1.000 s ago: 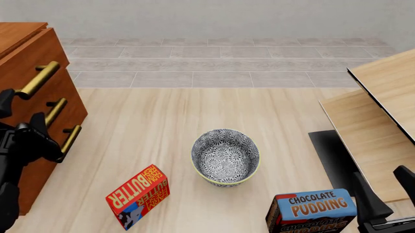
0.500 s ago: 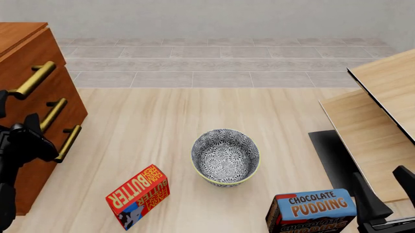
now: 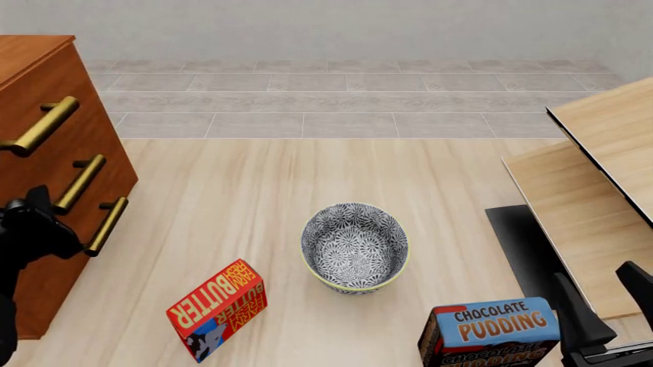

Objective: Close the top drawer of the cabinet.

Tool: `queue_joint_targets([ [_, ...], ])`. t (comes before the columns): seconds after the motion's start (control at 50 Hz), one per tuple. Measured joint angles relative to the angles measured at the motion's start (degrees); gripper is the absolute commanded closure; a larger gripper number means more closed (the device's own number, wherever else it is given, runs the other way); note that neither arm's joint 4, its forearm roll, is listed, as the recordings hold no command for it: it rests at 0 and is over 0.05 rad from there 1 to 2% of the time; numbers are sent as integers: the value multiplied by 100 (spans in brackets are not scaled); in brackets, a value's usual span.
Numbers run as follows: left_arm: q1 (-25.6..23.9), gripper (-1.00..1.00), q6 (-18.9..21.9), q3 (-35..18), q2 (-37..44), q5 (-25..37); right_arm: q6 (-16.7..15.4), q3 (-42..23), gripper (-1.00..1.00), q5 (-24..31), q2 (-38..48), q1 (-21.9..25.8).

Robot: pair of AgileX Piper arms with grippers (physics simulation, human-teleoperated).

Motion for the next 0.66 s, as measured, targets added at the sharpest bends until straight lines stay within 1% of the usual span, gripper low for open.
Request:
queue_joint_targets([
  [0.54, 172, -100, -21, 27, -27, 6, -18, 0, -100, 23, 0, 31],
  [0.66, 207, -100, -122, 32, -36, 3, -16, 0, -100, 31, 0, 39],
])
